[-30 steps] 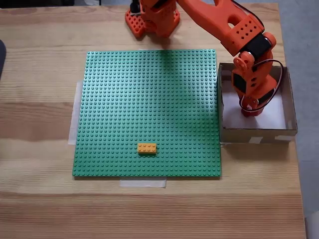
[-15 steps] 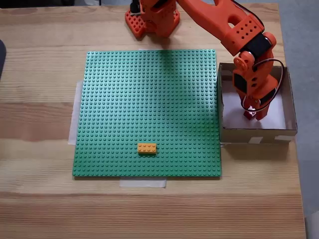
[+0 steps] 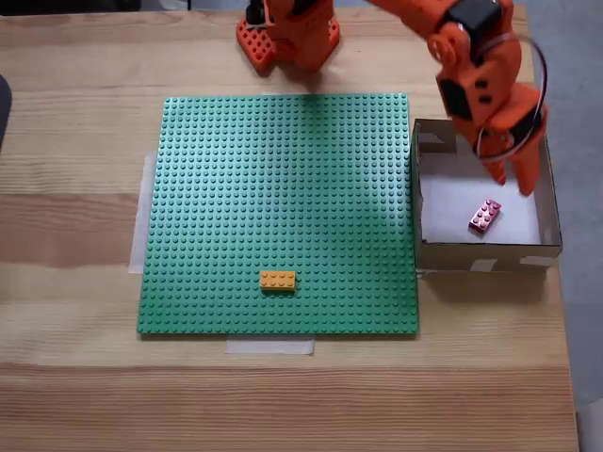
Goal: Pick the red lego block and put it in the box.
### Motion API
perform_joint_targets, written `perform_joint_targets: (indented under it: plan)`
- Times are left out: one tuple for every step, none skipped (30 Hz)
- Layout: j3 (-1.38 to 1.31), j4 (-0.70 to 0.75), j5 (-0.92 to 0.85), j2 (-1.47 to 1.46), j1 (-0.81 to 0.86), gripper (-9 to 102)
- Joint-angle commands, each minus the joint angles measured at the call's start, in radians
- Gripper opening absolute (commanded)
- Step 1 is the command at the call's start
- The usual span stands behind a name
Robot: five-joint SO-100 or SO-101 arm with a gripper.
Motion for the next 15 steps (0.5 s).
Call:
perform_joint_targets:
  plan:
    - [0.029,-0.015,-0.017,0.141,0.014,12]
    - [0.043,-0.017,-0.020,0.169,0.018,12]
    - [0.060,-0.020,-0.021,0.198,0.025,12]
    - [0.078,-0.028,-0.026,0.225,0.032,11]
    - [0.098,-0.035,-0.034,0.256,0.038,10]
    - [0.120,-0.048,-0.038,0.287,0.049,9]
    - [0.138,-0.061,-0.038,0.318,0.061,9]
    - [0.156,-0.072,-0.040,0.348,0.074,8]
    - [0.169,-0.078,-0.043,0.379,0.086,8]
    - [0.178,-0.080,-0.046,0.408,0.098,7]
    - [0.184,-0.083,-0.044,0.434,0.114,6]
    - [0.190,-0.084,-0.043,0.460,0.129,6]
    - [0.195,-0.086,-0.040,0.485,0.146,5]
    - [0.202,-0.087,-0.038,0.512,0.163,4]
    - [0.212,-0.083,-0.037,0.580,0.216,1]
